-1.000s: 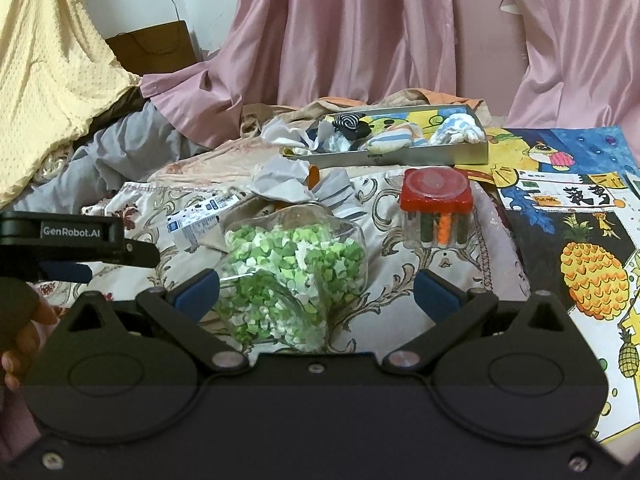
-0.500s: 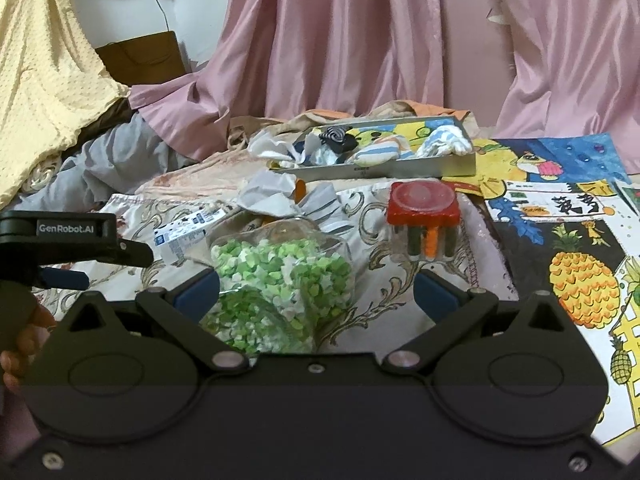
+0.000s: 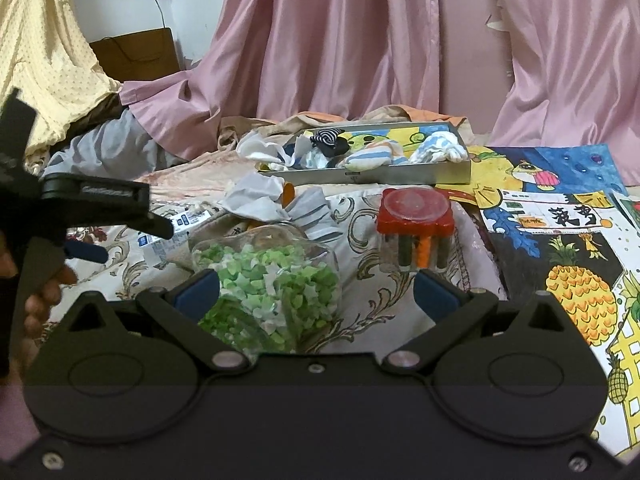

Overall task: Organize soft objects
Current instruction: 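Move both open grippers toward the beige drawstring pouch and white tissue, then grasp the beige drawstring pouch with the left gripper while the right gripper grasps the white tissue, then lift the pouch and tissue with both grippers and carry them toward the cartoon tray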

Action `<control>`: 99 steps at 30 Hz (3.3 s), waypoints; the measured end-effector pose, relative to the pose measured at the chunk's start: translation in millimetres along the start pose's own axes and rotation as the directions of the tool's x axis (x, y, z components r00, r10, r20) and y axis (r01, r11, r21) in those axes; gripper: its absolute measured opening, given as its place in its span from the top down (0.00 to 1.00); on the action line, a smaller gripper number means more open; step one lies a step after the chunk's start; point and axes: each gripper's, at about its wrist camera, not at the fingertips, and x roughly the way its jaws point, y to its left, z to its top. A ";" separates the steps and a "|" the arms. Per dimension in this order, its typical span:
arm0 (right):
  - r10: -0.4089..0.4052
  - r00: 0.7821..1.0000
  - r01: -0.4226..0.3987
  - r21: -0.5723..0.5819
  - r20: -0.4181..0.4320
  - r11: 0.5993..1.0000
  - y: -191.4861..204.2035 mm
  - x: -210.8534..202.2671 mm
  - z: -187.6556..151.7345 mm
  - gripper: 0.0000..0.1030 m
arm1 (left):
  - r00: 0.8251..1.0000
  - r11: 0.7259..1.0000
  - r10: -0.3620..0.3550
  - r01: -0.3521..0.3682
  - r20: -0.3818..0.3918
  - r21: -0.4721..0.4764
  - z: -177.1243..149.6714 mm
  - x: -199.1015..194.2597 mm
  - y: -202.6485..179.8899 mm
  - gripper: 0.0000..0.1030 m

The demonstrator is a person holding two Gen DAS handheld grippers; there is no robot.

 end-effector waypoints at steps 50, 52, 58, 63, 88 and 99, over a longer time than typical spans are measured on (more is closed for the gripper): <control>0.135 0.934 -0.241 -0.305 -0.331 0.921 93.0 247.8 102.0 0.44 | 0.978 0.990 -0.139 0.135 -0.157 -0.032 35.1 91.2 27.5 0.53; 0.118 0.932 -0.239 -0.336 -0.343 0.911 102.6 257.1 103.2 0.44 | 0.978 0.991 -0.137 0.134 -0.158 -0.029 34.9 91.5 27.3 0.55; 0.101 0.938 -0.229 -0.372 -0.333 0.900 119.4 274.3 104.2 0.52 | 0.979 0.990 -0.138 0.133 -0.153 -0.041 35.2 92.3 29.1 0.62; 0.097 0.938 -0.229 -0.383 -0.332 0.895 125.5 284.1 105.3 0.68 | 0.977 0.988 -0.152 0.149 -0.151 -0.031 35.2 92.6 26.9 0.71; 0.032 0.999 -0.013 -0.536 0.026 0.844 128.2 233.1 88.4 1.00 | 0.981 0.978 -0.195 0.195 -0.013 0.066 43.0 65.8 15.4 0.84; -0.003 0.985 0.100 -0.556 0.172 0.825 100.9 201.1 134.5 1.00 | 0.931 0.960 -0.256 0.213 0.260 0.182 59.1 45.0 -4.4 0.83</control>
